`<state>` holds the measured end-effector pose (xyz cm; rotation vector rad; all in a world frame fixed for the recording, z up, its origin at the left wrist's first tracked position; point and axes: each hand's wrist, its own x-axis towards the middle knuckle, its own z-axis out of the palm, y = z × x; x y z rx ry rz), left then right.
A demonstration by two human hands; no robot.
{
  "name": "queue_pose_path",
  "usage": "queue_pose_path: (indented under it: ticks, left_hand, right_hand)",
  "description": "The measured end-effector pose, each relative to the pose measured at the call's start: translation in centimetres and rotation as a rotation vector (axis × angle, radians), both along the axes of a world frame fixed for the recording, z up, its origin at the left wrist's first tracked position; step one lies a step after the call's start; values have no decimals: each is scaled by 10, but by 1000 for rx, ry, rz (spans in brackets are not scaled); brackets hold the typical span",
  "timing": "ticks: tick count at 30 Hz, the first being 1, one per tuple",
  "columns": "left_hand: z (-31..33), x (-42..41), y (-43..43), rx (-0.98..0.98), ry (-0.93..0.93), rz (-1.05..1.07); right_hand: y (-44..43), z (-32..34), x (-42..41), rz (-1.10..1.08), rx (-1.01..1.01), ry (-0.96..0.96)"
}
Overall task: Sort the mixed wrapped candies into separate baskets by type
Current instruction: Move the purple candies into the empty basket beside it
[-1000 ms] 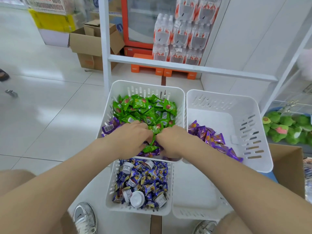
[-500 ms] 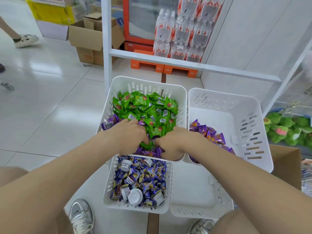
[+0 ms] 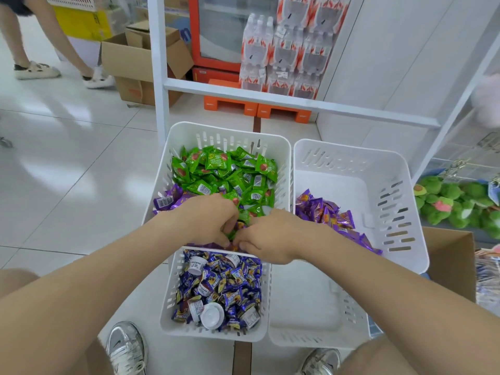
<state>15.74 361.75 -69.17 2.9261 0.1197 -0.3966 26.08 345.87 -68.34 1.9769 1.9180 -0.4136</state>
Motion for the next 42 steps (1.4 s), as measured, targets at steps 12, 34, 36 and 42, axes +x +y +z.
queue_pose_path:
  ticks: [12, 34, 36, 42]
  left_hand:
    - [4, 8, -12, 55, 193, -102]
    - [-13, 18, -23, -110, 98, 130]
    - [-6, 20, -25, -88, 95, 126]
    - [4, 20, -22, -19, -15, 184]
  right_hand:
    - [1, -4, 6, -24, 248, -65]
    - [-82, 26, 60, -791, 652, 56]
    - [-84, 25, 60, -761, 608, 53]
    - [-75, 34, 44, -624, 837, 122]
